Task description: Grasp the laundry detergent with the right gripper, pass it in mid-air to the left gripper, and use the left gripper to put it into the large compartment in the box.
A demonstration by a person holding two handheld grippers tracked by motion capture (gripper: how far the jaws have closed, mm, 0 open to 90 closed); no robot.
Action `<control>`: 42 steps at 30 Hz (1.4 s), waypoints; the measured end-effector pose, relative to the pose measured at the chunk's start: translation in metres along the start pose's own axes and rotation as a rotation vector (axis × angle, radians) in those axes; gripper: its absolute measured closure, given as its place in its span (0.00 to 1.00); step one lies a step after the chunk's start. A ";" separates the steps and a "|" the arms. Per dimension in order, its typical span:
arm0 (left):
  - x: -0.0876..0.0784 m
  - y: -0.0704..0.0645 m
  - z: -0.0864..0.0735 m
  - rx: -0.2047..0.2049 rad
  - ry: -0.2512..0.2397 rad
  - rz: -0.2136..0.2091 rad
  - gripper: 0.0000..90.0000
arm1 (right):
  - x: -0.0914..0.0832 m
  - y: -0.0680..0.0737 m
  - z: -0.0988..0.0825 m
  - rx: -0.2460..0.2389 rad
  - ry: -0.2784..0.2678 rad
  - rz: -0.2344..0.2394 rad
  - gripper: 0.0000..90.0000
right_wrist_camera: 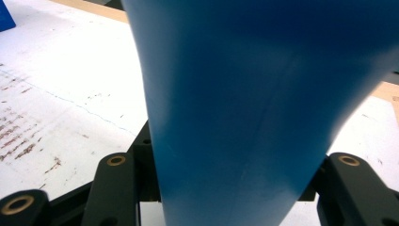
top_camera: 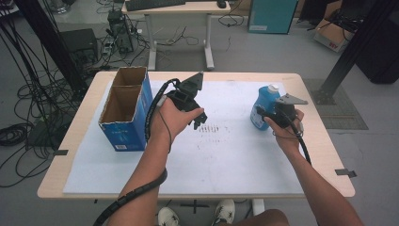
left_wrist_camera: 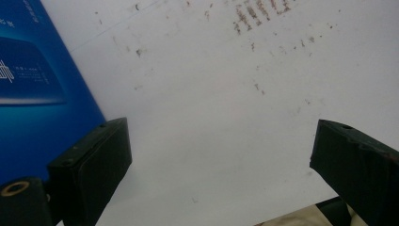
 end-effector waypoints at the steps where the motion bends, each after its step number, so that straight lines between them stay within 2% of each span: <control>1: 0.000 0.000 0.000 0.000 -0.006 0.002 0.07 | 0.000 0.000 0.000 -0.001 0.001 0.001 0.50; 16: -0.010 0.005 -0.002 0.025 -0.020 -0.036 0.07 | 0.001 -0.002 0.003 -0.007 0.026 0.022 0.49; 17: -0.012 0.006 -0.004 0.035 -0.019 -0.051 0.07 | 0.001 -0.004 0.004 -0.018 0.031 0.034 0.49; 23: -0.021 0.010 -0.003 0.056 -0.032 -0.070 0.07 | 0.002 -0.006 0.011 -0.027 0.076 0.063 0.50; 26: -0.029 0.012 0.000 0.081 -0.040 -0.071 0.07 | 0.001 -0.007 0.015 -0.015 0.076 0.077 0.50; 29: -0.038 0.014 0.004 0.124 -0.042 -0.067 0.07 | 0.002 -0.011 0.023 0.000 0.079 0.114 0.50; 30: -0.038 0.014 0.004 0.124 -0.042 -0.067 0.07 | 0.002 -0.011 0.023 0.000 0.079 0.114 0.50; 32: -0.044 0.015 0.007 0.163 -0.039 -0.059 0.07 | 0.002 -0.014 0.034 -0.001 0.077 0.140 0.50; 34: -0.048 0.015 0.009 0.170 -0.051 -0.063 0.07 | 0.001 -0.014 0.037 0.013 0.083 0.145 0.50; 35: -0.054 0.015 0.012 0.195 -0.055 -0.062 0.07 | 0.002 -0.015 0.046 0.034 0.077 0.172 0.50; 36: -0.054 0.015 0.012 0.195 -0.055 -0.062 0.07 | 0.002 -0.015 0.046 0.034 0.077 0.172 0.50; 37: -0.061 0.017 0.016 0.247 -0.046 -0.061 0.07 | 0.002 -0.016 0.054 0.029 0.083 0.197 0.49; 38: -0.061 0.017 0.016 0.247 -0.046 -0.061 0.07 | 0.002 -0.016 0.054 0.029 0.083 0.197 0.49; 39: -0.066 0.017 0.018 0.267 -0.052 -0.062 0.07 | 0.002 -0.016 0.064 0.016 0.092 0.218 0.49; 40: -0.066 0.017 0.018 0.267 -0.052 -0.062 0.07 | 0.002 -0.016 0.064 0.016 0.092 0.218 0.49; 41: -0.072 0.018 0.022 0.295 -0.057 -0.063 0.07 | 0.002 -0.015 0.075 0.011 0.096 0.239 0.49; 42: -0.072 0.018 0.022 0.295 -0.057 -0.063 0.07 | 0.002 -0.015 0.075 0.011 0.096 0.239 0.49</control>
Point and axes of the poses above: each handheld gripper's, and its own axes: x roughly forward along the jaws, z roughly out of its top, y roughly to its left, the point moved 1 cm from there along x, roughly forward along the jaws, and after that the axes turned 15 degrees about -y, right-handed, at the moved point
